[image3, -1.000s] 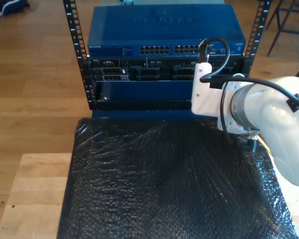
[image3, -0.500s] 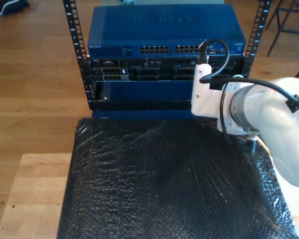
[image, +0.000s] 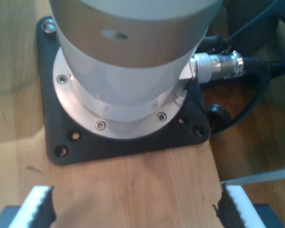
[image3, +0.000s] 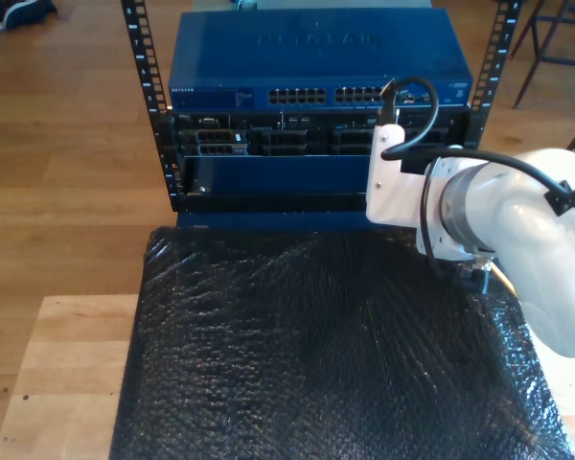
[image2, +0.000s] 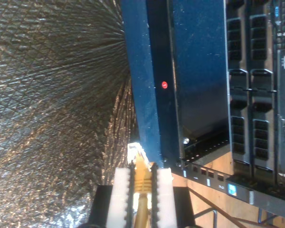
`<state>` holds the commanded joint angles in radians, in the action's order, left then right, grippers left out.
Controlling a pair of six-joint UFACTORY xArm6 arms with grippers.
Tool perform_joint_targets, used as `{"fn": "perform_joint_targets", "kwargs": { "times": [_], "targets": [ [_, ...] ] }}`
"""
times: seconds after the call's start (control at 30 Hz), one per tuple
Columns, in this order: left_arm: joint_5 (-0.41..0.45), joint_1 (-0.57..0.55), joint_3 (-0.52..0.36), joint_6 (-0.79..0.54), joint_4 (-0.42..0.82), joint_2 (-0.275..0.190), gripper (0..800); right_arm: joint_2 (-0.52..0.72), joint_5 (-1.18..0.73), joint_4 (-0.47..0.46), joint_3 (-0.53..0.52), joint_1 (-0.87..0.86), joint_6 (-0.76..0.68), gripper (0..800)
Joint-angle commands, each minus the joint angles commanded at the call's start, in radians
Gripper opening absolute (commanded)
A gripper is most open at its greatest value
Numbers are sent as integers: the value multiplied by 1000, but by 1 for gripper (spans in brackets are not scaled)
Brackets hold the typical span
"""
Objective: Grab the cable and plug it in
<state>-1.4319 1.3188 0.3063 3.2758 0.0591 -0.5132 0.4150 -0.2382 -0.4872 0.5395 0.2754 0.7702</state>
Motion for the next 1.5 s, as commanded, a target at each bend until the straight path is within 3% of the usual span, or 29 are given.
{"fn": "perform_joint_targets", "kwargs": {
  "times": [0.13,0.4,0.57,0.73,0.97,1.2,1.5],
  "targets": [
    [15,37,-3,-23,2,0,799,-8,21,0,-2,-2,2,1],
    [126,109,-55,-106,0,-8,799,-23,28,2,6,0,-2,1],
    [149,112,-72,-144,-5,-8,798,-41,74,3,0,-2,0,1],
    [235,112,-123,-147,-6,-3,799,-52,106,2,-9,-3,2,1],
    [256,112,-133,-180,-6,3,799,-83,155,2,6,-5,2,1],
    [381,114,-196,-206,-28,2,799,-120,295,0,8,-28,6,2],
    [379,114,-195,-207,-68,15,800,-203,359,-2,32,-46,8,2]
  ]
}}
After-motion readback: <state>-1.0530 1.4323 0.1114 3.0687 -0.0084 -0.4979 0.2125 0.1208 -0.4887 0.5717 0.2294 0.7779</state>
